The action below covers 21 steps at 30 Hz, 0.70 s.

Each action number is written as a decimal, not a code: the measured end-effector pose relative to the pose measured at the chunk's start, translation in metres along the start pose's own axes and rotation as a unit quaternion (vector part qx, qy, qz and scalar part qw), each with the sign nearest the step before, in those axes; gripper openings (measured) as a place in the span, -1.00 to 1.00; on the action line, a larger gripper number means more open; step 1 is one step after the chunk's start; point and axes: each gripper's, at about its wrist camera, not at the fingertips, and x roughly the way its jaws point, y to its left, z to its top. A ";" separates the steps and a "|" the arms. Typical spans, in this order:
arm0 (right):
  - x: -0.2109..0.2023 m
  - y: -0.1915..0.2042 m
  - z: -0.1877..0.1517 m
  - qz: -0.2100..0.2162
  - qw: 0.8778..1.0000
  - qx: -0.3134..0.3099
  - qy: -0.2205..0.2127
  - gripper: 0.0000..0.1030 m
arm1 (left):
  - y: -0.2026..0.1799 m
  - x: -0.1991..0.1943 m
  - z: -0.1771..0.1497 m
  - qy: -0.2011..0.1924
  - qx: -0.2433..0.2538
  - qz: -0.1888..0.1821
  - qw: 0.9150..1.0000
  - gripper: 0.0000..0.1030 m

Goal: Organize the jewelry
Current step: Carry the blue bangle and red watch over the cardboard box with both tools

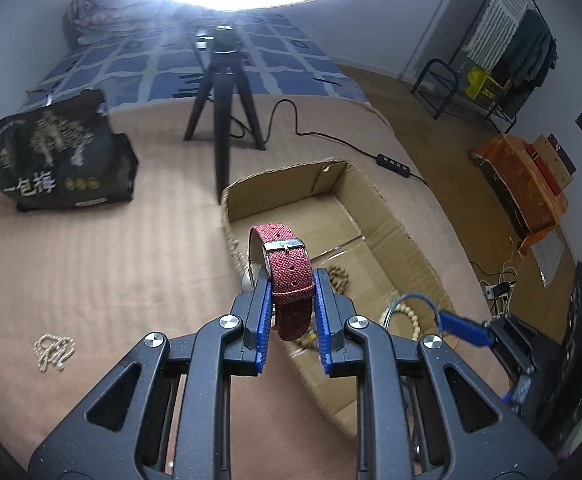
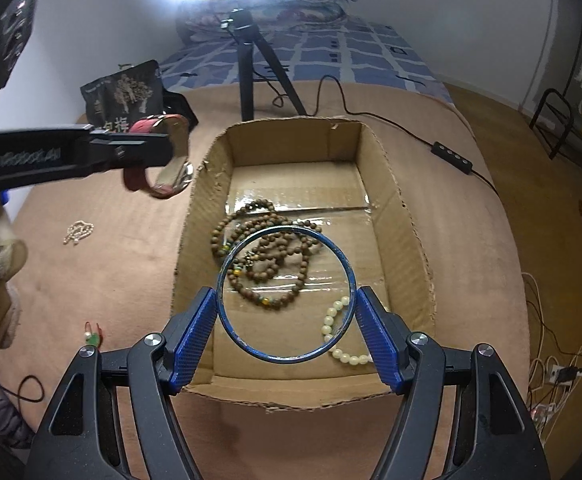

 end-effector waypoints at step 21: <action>0.006 -0.019 -0.004 -0.002 1.000 0.024 0.004 0.37 | -0.032 0.035 0.020 0.010 0.021 0.008 1.000 -0.64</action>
